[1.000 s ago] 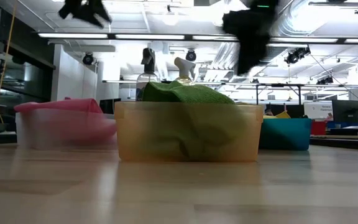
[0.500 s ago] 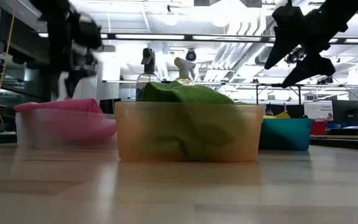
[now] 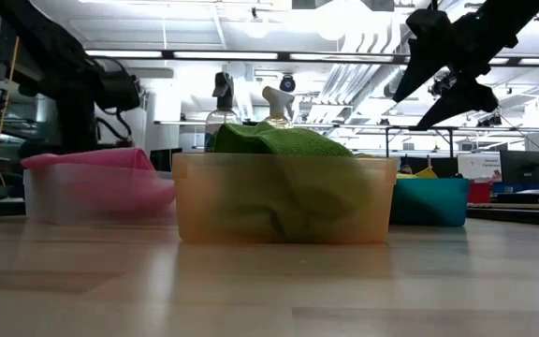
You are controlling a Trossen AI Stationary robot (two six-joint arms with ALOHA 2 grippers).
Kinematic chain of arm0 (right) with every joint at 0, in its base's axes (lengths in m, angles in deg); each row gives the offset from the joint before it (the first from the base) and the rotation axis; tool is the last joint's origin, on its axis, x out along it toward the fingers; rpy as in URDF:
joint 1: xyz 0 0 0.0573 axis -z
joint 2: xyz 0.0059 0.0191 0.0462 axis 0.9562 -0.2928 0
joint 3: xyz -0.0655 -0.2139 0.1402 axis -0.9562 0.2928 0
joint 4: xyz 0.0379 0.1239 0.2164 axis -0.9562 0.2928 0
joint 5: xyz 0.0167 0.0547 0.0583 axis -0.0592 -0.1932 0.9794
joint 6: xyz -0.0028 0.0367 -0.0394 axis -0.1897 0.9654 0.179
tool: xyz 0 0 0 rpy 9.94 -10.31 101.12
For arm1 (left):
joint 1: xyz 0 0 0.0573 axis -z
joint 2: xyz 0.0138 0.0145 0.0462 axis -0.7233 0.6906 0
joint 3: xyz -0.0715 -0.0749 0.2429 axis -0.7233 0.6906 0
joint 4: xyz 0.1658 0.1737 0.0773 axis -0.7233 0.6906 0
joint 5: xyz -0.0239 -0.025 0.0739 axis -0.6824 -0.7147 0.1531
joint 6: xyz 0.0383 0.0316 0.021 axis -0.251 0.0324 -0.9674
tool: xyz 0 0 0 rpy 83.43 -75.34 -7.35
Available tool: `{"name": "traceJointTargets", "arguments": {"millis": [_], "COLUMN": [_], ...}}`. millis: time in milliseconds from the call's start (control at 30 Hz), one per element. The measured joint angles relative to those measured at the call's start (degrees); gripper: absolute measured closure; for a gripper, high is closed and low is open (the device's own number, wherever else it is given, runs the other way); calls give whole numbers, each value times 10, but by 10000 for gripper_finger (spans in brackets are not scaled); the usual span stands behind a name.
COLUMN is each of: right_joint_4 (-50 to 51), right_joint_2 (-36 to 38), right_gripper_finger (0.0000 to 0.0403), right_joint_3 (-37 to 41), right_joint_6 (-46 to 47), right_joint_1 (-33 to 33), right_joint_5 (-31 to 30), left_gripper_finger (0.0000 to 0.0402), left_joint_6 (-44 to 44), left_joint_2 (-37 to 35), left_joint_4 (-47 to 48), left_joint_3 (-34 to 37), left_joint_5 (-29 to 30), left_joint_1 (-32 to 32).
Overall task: Sort microfiber towel by color & place in baskets
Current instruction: Put the green microfiber towel into the orange bin
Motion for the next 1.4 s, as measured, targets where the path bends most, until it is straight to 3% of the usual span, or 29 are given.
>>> {"name": "traceJointTargets", "arguments": {"millis": [200,500,567,700,833,1167,1400], "right_joint_4": [-21,-28,-34,-49,-54,-68,-122], "right_joint_2": [0,0,0,0,0,0,0], "right_gripper_finger": [85,85,85,85,85,85,85], "right_joint_3": [0,0,0,0,0,0,0], "right_joint_6": [-2,0,0,0,0,0,-5], "right_joint_1": [6,6,6,6,6,6,6], "right_joint_5": [-1,-11,-11,-11,-12,-26,-72], "left_gripper_finger": [228,235,261,374,394,401,401], "left_joint_6": [-9,9,-15,-57,-81,-148,-217], "left_joint_2": [63,151,165,161,101,-170,-315], "left_joint_4": [-66,-79,-94,-97,-75,-104,-197], "left_joint_3": [0,-3,-4,-3,3,-19,-66], "left_joint_5": [-28,-43,-52,-80,-98,-26,-132], "left_joint_1": [-39,-33,-29,-12,-11,-24,36]}}
